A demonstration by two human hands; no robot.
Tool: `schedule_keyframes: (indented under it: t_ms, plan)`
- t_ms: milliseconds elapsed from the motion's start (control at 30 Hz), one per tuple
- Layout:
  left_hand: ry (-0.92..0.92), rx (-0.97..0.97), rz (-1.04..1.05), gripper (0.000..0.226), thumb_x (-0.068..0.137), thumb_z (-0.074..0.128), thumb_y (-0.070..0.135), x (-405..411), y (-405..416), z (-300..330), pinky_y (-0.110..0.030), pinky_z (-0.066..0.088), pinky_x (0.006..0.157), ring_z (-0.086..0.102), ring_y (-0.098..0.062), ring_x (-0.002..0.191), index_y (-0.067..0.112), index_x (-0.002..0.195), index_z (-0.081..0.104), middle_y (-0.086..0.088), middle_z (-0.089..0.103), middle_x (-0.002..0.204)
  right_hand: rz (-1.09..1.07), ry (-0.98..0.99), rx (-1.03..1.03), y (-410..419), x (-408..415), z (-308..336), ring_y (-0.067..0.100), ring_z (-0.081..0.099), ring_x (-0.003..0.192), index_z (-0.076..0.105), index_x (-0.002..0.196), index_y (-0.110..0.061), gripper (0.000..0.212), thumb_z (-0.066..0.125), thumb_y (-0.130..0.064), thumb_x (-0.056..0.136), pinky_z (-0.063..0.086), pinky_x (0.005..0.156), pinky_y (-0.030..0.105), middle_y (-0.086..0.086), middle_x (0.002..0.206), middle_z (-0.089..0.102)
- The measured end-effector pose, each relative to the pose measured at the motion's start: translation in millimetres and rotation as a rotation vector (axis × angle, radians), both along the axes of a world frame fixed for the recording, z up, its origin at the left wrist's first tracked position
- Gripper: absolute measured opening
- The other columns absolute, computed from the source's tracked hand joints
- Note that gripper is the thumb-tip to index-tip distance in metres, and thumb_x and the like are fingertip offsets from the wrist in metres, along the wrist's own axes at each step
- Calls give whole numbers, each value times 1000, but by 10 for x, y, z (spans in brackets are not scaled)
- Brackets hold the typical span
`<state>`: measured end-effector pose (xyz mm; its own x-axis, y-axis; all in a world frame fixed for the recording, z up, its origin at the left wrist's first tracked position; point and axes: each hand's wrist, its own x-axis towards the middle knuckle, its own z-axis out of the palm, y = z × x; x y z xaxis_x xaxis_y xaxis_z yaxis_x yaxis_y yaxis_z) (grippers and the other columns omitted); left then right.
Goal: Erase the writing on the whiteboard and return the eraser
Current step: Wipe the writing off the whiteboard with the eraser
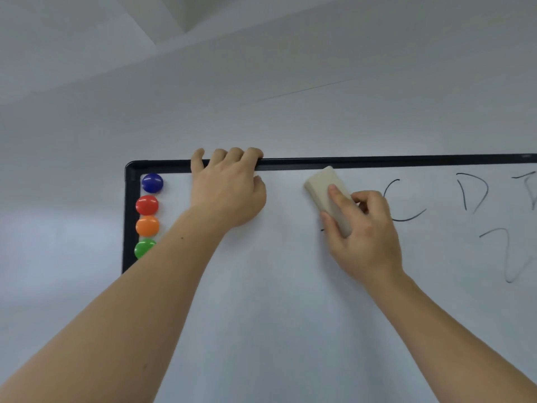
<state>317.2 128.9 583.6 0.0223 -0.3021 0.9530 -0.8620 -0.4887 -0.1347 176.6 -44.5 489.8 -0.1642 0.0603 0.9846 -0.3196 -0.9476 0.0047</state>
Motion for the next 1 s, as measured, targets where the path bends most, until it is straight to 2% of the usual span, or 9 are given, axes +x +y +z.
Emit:
schedule_keyframes:
  t_ms: [100, 200, 333, 467, 633, 833, 1000]
  plan:
    - [6, -16, 58, 48, 93, 43, 47, -69, -158, -36, -54, 18, 117, 47, -32, 121, 32, 138, 46, -4, 57, 125, 13, -73, 105, -187, -96, 49, 27, 52, 91, 62, 132, -24, 46, 63, -38, 88, 55, 64, 41, 10, 106, 50]
    - [-5, -74, 86, 48, 90, 45, 49, -46, -267, -79, -54, 21, 115, 49, -34, 118, 30, 134, 50, -6, 58, 121, 57, -132, 147, -155, 10, 60, 28, 53, 89, 62, 133, -22, 48, 65, -37, 88, 55, 69, 40, 10, 105, 48]
    - [-10, -150, 70, 49, 86, 42, 47, -8, -349, -103, -54, 23, 115, 50, -36, 114, 28, 129, 54, -8, 60, 114, 92, -18, 9, -3, 190, -29, 31, 52, 80, 64, 130, -16, 48, 58, -38, 87, 53, 64, 39, 14, 100, 50]
    - [-10, -200, 46, 47, 86, 42, 46, -12, -423, -128, -52, 23, 115, 50, -35, 115, 28, 127, 56, -8, 60, 112, 15, 38, -108, -122, 101, 79, 34, 54, 78, 67, 125, -15, 44, 61, -34, 86, 53, 62, 42, 17, 97, 53]
    - [-21, -236, 26, 46, 85, 43, 45, -20, -456, -144, -52, 24, 115, 50, -34, 113, 27, 125, 57, -8, 60, 110, 58, -121, 104, -351, -114, 199, 29, 52, 85, 63, 132, -22, 49, 59, -41, 87, 55, 65, 41, 10, 100, 46]
    - [7, -265, 15, 46, 84, 43, 43, -64, -498, -154, -53, 20, 118, 49, -35, 115, 26, 124, 58, -10, 59, 110, 70, 37, -76, -116, 114, -1, 32, 52, 79, 66, 128, -15, 46, 63, -34, 86, 53, 62, 41, 16, 98, 51]
    - [23, -253, 21, 47, 83, 43, 43, -84, -493, -144, -54, 18, 119, 49, -36, 117, 25, 124, 58, -10, 59, 112, 10, 114, -165, -239, -27, -202, 32, 55, 79, 69, 125, -16, 43, 65, -33, 86, 54, 62, 39, 18, 99, 55]
